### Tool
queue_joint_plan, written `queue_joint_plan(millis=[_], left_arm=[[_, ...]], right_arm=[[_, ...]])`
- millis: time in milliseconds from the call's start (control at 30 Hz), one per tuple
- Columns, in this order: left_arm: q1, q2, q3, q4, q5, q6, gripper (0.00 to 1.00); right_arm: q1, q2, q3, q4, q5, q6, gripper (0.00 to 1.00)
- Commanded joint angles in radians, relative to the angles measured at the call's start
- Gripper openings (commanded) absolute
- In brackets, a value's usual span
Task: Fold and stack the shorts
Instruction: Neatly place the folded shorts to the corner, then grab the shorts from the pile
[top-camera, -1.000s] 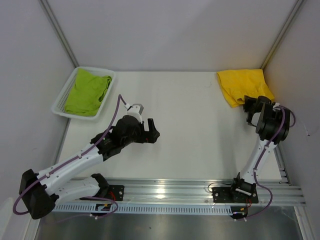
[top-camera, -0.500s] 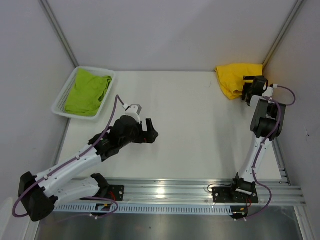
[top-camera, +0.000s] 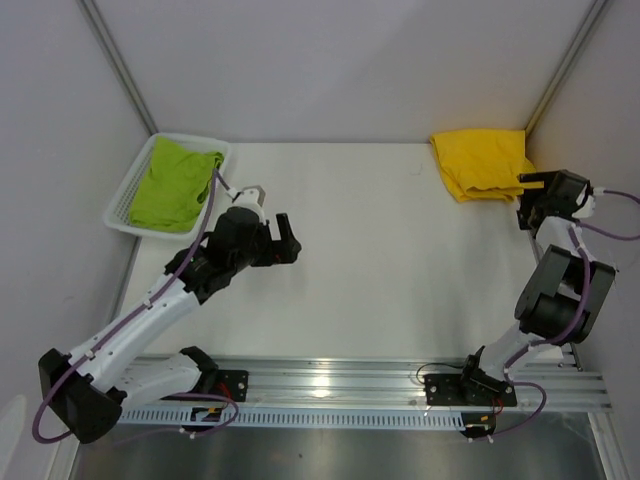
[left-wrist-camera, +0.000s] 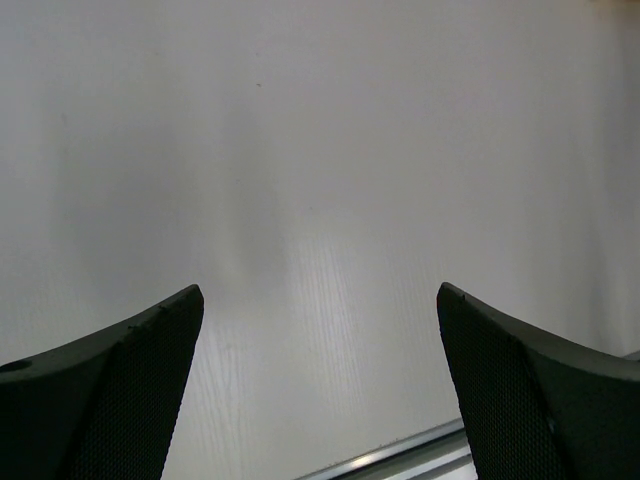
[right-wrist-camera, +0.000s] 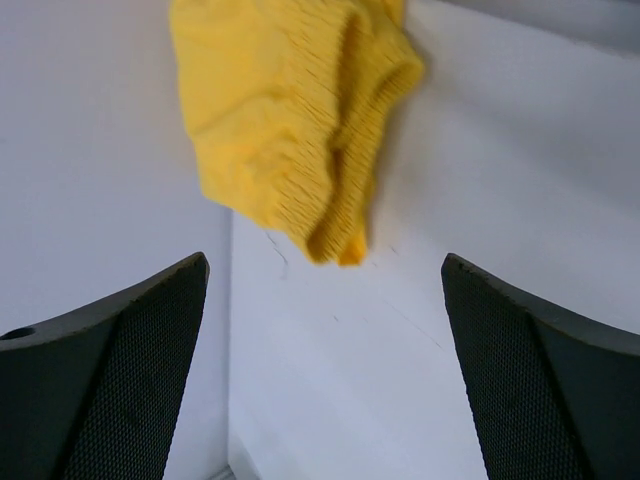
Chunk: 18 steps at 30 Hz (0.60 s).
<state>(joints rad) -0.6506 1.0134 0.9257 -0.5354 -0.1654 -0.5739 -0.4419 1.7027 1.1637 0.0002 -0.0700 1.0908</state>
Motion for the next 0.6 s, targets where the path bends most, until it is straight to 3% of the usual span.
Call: queue_joint_plan(millis=[0, 200, 567], left_arm=[[0.113, 0.036, 0.125, -0.051, -0.019, 0.058, 0.99], [0.322, 0.174, 0.278, -0.087, -0.056, 0.095, 0.99], [0.710, 0.384, 0.343, 0.043, 0.139, 0.011, 0.99]], right_arm=[[0.002, -0.125, -0.137, -0.011, -0.082, -0.055, 0.99], [0.116, -0.299, -0.315, 0.057, -0.074, -0.100, 0.99], [0.385, -0.420, -0.343, 0.011, 0.067, -0.195, 0.99]])
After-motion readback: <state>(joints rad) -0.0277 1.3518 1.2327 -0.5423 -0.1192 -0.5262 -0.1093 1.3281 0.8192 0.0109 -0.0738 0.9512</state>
